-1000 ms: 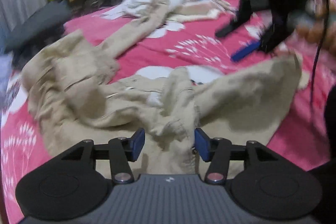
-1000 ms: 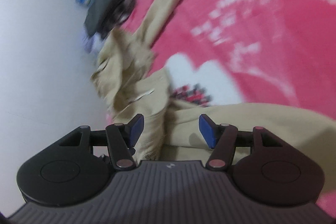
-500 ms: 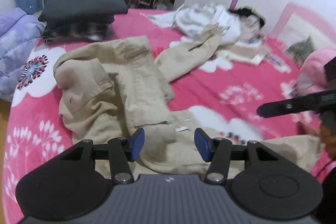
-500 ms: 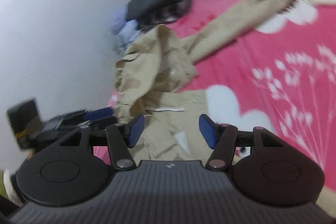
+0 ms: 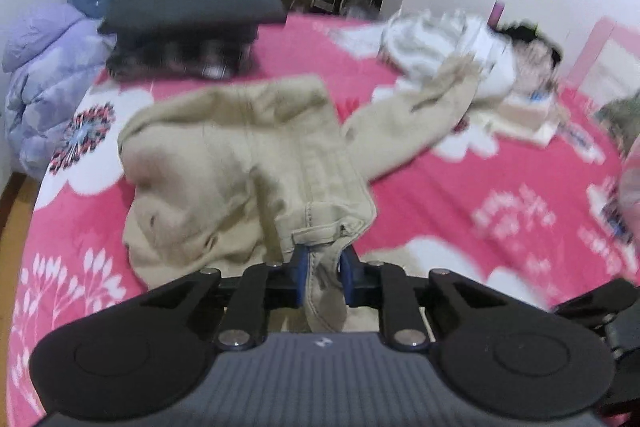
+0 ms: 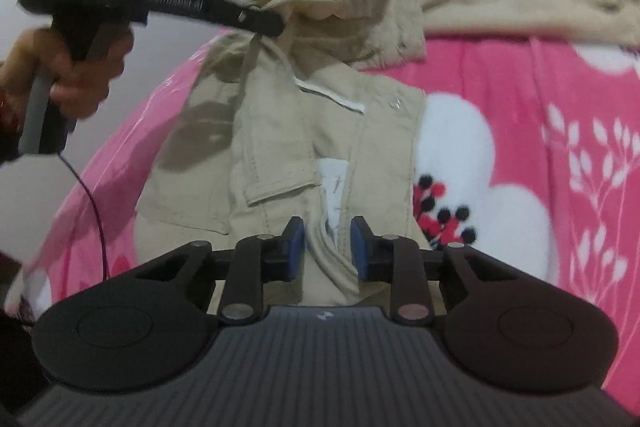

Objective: Fold clothes

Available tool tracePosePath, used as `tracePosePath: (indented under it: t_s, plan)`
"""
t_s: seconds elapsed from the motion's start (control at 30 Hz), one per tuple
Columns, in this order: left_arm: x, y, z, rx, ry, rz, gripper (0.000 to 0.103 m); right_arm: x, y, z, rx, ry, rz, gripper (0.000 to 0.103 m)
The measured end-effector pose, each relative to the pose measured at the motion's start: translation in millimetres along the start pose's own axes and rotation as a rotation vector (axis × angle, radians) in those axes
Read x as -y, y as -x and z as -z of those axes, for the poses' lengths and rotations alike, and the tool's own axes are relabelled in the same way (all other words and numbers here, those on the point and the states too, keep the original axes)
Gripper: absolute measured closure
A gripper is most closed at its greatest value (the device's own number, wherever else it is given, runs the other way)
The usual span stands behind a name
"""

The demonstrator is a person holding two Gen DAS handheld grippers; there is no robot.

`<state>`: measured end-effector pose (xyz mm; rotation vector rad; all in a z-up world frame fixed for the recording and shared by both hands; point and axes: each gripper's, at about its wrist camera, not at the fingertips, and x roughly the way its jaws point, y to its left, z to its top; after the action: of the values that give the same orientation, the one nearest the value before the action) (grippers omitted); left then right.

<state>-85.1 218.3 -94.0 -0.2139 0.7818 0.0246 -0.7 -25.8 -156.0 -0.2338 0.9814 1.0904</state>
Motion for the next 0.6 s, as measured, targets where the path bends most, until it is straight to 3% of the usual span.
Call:
tracePosePath:
  t_s: [0.13, 0.23, 0.3, 0.43, 0.53, 0.6]
  plan:
    - [3, 11, -6, 0.081, 0.011, 0.060, 0.086, 7, -15, -9, -0.021, 0.026, -0.036, 0.076]
    - [8, 12, -8, 0.102, 0.017, 0.083, 0.086, 13, -20, -10, -0.028, -0.008, -0.111, 0.077]
    - [9, 12, -10, 0.119, 0.036, 0.104, 0.086, 17, -14, -6, -0.023, -0.044, -0.175, 0.096]
    - [18, 5, -17, 0.155, 0.049, 0.161, 0.086, 12, 33, 11, 0.080, -0.049, -0.181, 0.100]
    - [28, -26, -16, 0.088, 0.047, 0.194, 0.081, 20, 66, 30, 0.154, -0.127, -0.154, 0.101]
    - [36, -60, -6, -0.021, 0.011, 0.190, 0.077, 30, 72, 47, 0.155, -0.204, -0.131, 0.100]
